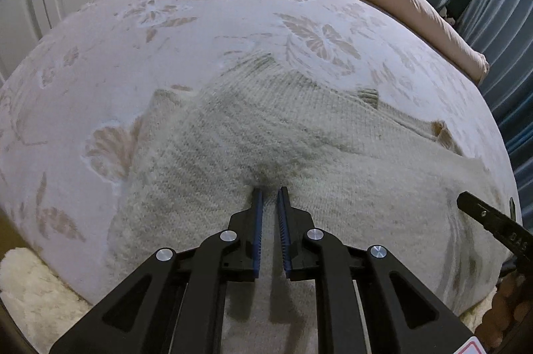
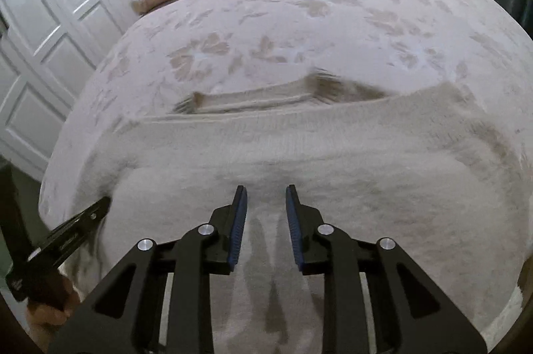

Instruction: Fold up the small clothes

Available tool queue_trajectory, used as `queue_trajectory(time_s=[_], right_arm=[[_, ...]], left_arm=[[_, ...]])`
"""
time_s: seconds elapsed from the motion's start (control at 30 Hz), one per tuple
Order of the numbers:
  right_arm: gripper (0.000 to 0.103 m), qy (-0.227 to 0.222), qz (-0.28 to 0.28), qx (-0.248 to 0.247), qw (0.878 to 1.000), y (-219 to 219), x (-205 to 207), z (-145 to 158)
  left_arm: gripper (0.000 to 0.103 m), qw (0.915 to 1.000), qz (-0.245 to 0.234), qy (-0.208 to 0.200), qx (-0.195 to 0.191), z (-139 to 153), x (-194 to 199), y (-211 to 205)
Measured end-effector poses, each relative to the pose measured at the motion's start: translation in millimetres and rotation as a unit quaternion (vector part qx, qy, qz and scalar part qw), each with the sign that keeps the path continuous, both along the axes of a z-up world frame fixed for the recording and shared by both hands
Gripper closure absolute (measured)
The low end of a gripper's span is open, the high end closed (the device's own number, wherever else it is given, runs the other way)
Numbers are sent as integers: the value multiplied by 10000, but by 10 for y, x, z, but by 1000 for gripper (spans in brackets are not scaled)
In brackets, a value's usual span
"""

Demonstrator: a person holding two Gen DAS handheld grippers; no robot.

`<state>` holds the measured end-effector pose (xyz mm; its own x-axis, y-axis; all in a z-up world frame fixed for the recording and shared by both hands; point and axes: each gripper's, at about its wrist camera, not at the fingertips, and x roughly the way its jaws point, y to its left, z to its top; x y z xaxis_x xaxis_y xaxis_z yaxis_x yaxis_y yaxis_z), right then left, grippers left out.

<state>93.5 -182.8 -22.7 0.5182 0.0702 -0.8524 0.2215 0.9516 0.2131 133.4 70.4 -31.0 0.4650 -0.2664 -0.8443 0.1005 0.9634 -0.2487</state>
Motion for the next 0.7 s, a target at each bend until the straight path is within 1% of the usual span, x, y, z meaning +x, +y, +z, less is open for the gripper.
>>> queue_trajectory(time_s=[0.03, 0.07, 0.13, 0.17, 0.2, 0.23, 0.27, 0.3, 0.37, 0.4, 0.43, 0.47, 0.5, 0.53, 0.63, 0.67, 0.7], right_arm=[[79, 168, 41, 29, 9998, -36, 35, -137], [79, 94, 84, 74, 9999, -60, 30, -155], [79, 21, 147, 156, 9998, -103, 3, -48], [78, -109, 60, 110, 9999, -170, -52, 71], [78, -311, -118, -55, 9994, -278, -140, 199], [77, -408, -216, -145, 9988, -346, -188, 252], [77, -519, -440, -301, 9972, -504, -279, 323], [77, -538, -713, -431, 9951, -699, -369, 356], [77, -361, -1117, -525, 9917, -1034, -483, 300], [77, -217, -1381, -545, 9887, -1227, -559, 222], [77, -94, -1548, -537, 9864, -1351, -611, 146], [78, 118, -1688, -424, 9847, -1520, -665, -4], [78, 155, -1685, -272, 9852, -1591, -702, -95], [78, 16, -1685, -91, 9857, -1653, -753, -142], [77, -37, -1631, -48, 9866, -1645, -752, -28], [74, -183, -1676, 47, 9857, -1661, -773, 55], [68, -293, -1734, 135, 9843, -1703, -775, 110]], left_arm=[[91, 10000, 16, -13, -4, -6, -1, -4], [91, 10000, 33, -33, 28, 8, -7, -21], [91, 9999, 10, -56, 122, 5, -30, -59], [91, 9998, -35, -66, 189, 22, -38, -79], [91, 9997, -75, -65, 227, 29, -46, -87], [91, 9997, -93, -61, 228, -26, -49, -67], [91, 9997, -99, -51, 208, -30, -46, -59], [91, 9998, -94, -44, 191, -38, -43, -48], [91, 9997, -85, -48, 213, -35, -39, -52], [91, 9997, -100, -55, 225, -37, -30, -40], [91, 9996, -97, -69, 262, -43, -25, -48], [91, 9994, -100, -92, 315, -47, -28, -55], [91, 9992, -106, -111, 363, -51, -29, -62], [91, 9990, -110, -124, 409, -52, -31, -66], [91, 9986, -121, -106, 504, -45, -27, -101], [91, 9985, -128, -89, 517, -42, -22, -97], [91, 9985, -127, -78, 521, -36, -23, -100]])
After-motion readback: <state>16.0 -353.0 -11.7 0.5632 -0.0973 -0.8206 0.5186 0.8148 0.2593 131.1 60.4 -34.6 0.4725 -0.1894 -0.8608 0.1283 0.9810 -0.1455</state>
